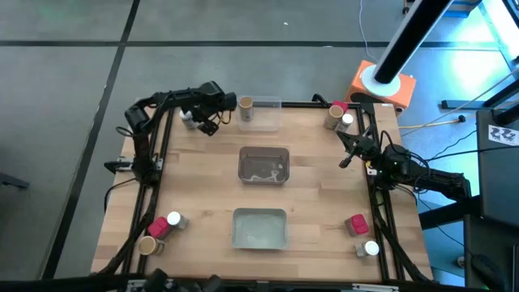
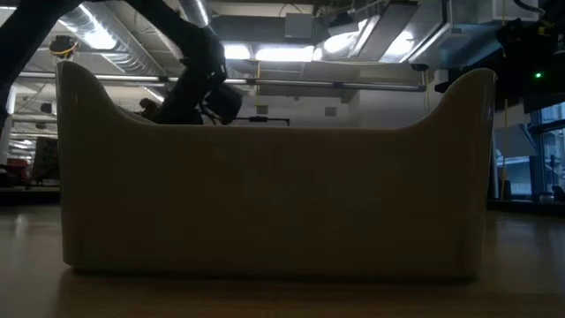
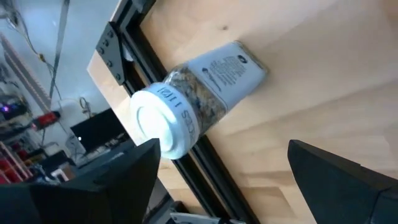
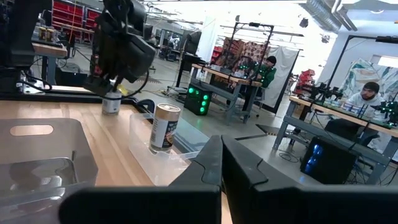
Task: Sort spices by type
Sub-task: Put the top left white seasoning bottle into the black bin
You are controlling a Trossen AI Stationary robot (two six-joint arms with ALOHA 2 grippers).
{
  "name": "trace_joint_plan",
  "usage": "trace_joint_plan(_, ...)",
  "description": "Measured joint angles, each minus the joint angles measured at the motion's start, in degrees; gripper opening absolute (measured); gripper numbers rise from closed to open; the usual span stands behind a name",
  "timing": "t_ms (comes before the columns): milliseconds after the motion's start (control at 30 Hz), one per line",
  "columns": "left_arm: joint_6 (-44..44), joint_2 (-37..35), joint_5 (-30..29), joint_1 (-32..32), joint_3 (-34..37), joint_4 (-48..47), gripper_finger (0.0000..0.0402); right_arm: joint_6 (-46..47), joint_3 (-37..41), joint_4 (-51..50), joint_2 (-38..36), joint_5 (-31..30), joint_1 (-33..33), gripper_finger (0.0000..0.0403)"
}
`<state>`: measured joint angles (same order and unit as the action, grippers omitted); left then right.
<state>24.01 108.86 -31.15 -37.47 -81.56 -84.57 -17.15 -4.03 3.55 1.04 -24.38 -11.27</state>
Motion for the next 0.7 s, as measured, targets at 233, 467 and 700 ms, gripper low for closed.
trace_joint_plan(233, -1.7, 0.0, -0.6, 2.8, -3.8, -3.1, 0.0336, 0.2, 0.0, 0.0, 0.0, 0.0, 0.0, 0.0007)
trace_joint_plan(467, -6.9, -5.0, -0.8, 2.4, -5.1, 0.4, 0.0336, 0.2, 0.0, -0.1, 0.0, 0.0, 0.0, 0.0007)
trace_joint_plan(700, -10.0, -11.7, 0.1, -2.6, -5.0, 4.1, 0.0336, 0.2, 0.0, -0.3, 0.0, 0.0, 0.0, 0.0007)
